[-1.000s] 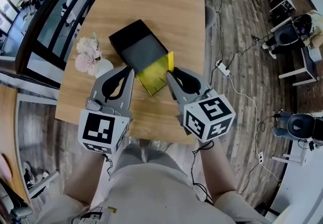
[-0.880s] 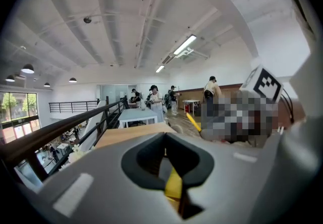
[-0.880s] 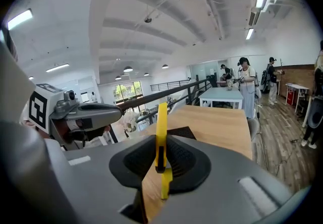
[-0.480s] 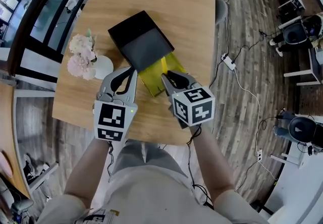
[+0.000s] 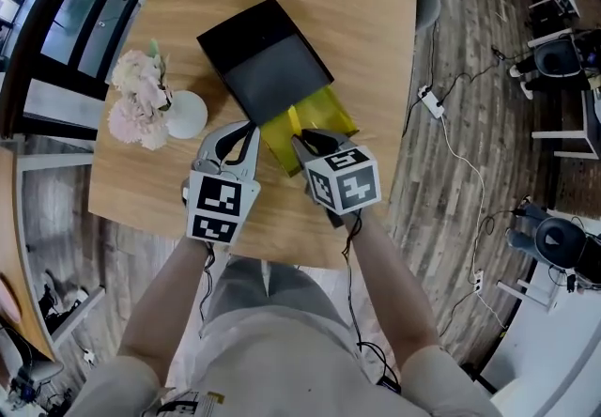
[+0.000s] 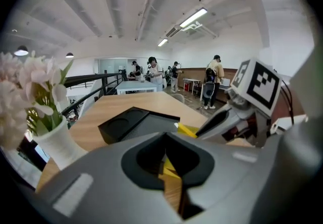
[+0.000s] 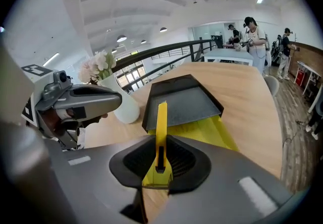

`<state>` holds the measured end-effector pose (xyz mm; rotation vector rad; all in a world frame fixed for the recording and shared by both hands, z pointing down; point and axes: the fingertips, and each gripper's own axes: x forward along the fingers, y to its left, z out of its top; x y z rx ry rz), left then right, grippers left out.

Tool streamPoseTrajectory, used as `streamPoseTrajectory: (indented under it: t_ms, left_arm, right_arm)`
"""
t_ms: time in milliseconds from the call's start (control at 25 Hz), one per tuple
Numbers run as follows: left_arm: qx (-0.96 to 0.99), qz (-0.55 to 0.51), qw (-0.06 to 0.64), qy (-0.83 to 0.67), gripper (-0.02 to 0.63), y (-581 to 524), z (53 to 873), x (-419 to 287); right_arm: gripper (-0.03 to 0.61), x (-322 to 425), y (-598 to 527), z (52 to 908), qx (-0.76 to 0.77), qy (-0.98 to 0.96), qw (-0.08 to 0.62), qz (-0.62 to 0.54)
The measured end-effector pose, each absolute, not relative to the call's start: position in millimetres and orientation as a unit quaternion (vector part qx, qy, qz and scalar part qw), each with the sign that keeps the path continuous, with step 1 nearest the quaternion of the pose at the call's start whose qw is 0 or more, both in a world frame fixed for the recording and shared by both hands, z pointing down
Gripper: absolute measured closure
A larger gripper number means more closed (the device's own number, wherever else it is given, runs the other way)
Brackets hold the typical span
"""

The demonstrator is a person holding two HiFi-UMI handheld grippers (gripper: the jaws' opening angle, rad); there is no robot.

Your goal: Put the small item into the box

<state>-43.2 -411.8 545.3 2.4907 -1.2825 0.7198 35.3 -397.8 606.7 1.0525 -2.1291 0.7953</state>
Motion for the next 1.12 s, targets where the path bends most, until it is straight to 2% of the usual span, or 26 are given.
streamPoseTrajectory:
  t_ms: [400,720,1120]
  left_arm:
    - [0.849,0.271,0.163,-0.424,0.611,-410,589,-40]
    - [0.845,0.291,0.181,-0.410,0.611,-401,608,-43]
    - [0.842,0.296,0.195,-0.408,0.611,-391,618,-44]
  right_arm:
    - [0.514,30,-391,662,0.366,-0.791,0.360,0.333]
    - [0.514,27,-380,681,0.345,-0.770,0.414,0.341]
    - [0.512,25,-375,688,0.345,-0.761,0.438,0.331]
